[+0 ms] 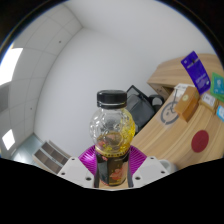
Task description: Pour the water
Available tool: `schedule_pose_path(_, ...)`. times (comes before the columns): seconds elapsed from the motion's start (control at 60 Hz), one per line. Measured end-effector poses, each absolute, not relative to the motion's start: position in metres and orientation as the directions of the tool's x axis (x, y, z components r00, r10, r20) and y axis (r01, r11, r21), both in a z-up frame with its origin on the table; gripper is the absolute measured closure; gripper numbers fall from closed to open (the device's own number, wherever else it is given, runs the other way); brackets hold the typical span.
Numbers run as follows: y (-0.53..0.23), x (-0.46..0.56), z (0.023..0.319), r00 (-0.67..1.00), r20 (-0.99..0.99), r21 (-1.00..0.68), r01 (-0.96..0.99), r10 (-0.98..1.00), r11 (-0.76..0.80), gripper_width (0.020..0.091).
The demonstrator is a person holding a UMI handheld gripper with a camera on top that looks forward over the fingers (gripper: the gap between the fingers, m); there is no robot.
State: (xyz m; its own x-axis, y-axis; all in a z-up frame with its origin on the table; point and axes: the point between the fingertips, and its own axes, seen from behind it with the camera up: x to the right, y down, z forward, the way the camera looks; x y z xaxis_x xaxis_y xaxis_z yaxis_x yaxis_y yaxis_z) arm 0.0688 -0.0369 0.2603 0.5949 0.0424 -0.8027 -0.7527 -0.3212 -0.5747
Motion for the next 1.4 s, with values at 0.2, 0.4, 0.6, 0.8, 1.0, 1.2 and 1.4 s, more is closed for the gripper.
schedule_pose_path(0.2,-0.037,0.192,0.240,0.965,-0.263,-0.940,-0.253,0.013,-0.227,0.0726)
schedule_pose_path(0.4,-0.026,0.260,0.141,1.000,0.027,-0.940,0.022,-0.012,-0.340,0.0727)
schedule_pose_path(0.6,-0.022,0.265,0.082,0.999,-0.015,-0.923,-0.003,0.028,-0.385,0.0724)
schedule_pose_path(0.8,-0.022,0.263,0.082,1.000,-0.003,-0.941,0.007,0.031,-0.340,0.0623)
schedule_pose_path(1.0,-0.047,0.270,0.075,0.998,-0.039,-0.892,-0.054,-0.042,-0.448,0.0265)
schedule_pose_path(1.2,-0.122,0.254,0.121,0.992,-0.015,-0.875,-0.074,-0.128,-0.478,0.0251)
schedule_pose_path(1.4,-0.234,0.190,0.172,0.987,0.013,-0.848,-0.075,-0.162,-0.524,0.0248)
